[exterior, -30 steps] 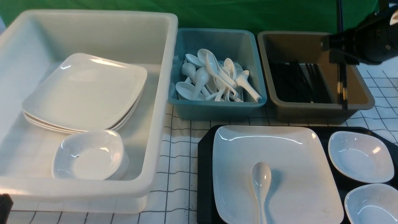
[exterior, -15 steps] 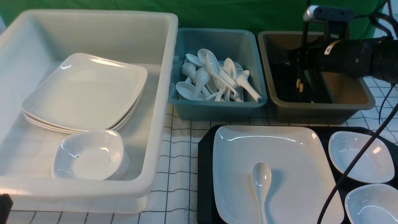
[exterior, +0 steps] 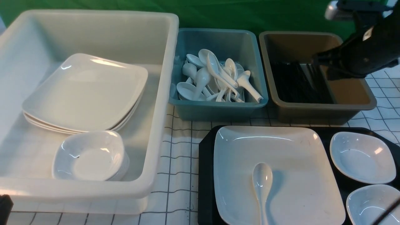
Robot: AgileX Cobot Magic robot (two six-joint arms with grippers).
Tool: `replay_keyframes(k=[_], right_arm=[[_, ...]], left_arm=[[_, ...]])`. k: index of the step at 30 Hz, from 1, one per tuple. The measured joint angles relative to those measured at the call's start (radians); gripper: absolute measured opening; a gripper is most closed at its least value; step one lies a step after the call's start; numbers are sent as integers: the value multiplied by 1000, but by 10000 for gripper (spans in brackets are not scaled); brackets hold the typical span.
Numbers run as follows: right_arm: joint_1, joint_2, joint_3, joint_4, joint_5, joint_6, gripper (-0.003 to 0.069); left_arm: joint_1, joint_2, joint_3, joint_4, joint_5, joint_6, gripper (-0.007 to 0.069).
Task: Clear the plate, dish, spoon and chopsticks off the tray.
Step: Use the left arm to grab a soup spoon from the plate
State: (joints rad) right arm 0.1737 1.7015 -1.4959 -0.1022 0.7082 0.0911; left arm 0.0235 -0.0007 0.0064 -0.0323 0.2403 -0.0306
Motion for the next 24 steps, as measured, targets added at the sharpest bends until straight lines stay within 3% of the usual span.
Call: replay_keyframes(k=[4, 7, 13, 19, 24], right_arm=[[5, -175, 0, 6, 272, -27, 30], [10, -278, 1, 21, 386, -28, 30], [70, -487, 123, 141, 418, -28, 30], [261, -570, 380, 301, 349, -27, 59], [522, -448, 524, 330, 225, 35, 248]], left_arm=[[0, 0, 0, 0, 0, 0, 22], [0, 0, 0, 0, 0, 0, 22], [0, 0, 0, 0, 0, 0, 22], [0, 0, 0, 7, 0, 0, 22], [0, 0, 0, 8, 0, 0, 22]])
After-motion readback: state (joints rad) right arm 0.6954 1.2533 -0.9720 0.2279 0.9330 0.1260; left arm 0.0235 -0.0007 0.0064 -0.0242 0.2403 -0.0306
